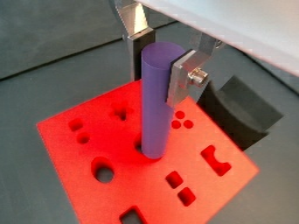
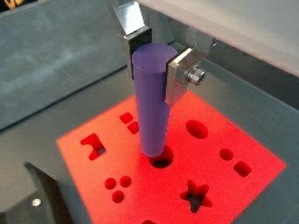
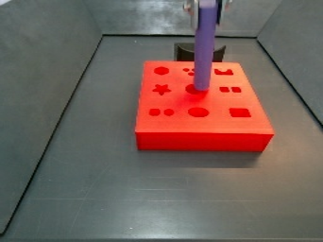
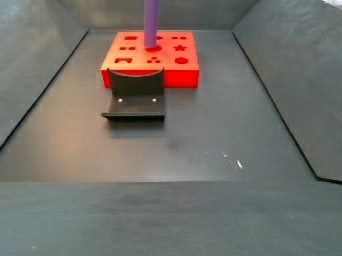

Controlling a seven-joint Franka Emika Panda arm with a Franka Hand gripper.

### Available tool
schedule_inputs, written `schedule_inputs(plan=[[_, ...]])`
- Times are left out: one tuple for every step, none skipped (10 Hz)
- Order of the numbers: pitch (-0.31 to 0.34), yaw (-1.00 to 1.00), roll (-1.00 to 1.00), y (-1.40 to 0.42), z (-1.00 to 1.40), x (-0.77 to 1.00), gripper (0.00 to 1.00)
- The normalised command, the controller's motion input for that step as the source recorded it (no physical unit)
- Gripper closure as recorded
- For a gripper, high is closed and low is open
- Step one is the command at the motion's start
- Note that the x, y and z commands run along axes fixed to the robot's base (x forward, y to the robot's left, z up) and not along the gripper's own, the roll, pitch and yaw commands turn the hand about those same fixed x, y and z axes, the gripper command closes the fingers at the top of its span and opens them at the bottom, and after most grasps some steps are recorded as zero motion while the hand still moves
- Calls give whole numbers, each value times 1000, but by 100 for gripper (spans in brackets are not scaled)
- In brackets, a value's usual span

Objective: Insert the round object.

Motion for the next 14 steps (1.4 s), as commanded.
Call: schedule_inputs(plan=[[-4,-114,-14,0,-377,-143,100],[0,-109,0,0,-137,-417,100],[-14,-123,-4,0,-157,-434,100],[-76,-86,-63,-37,-160,-277,100],[-104,0,-17,-154,-260,94,100],[43,0,13,0,-34,131,100],[39,-40,37,-17,-703,466,100],[0,-23,0,0,-1000,760,100],[0,-77,17,11,-1000,900,100],[0,-31,79,29,-1000,640,100],[0,-3,97,31,-1000,554,100],[0,-9,179,0,-769,0,100],[0,0,27,0,-6,0,100],[0,0,6,0,0,0,100]])
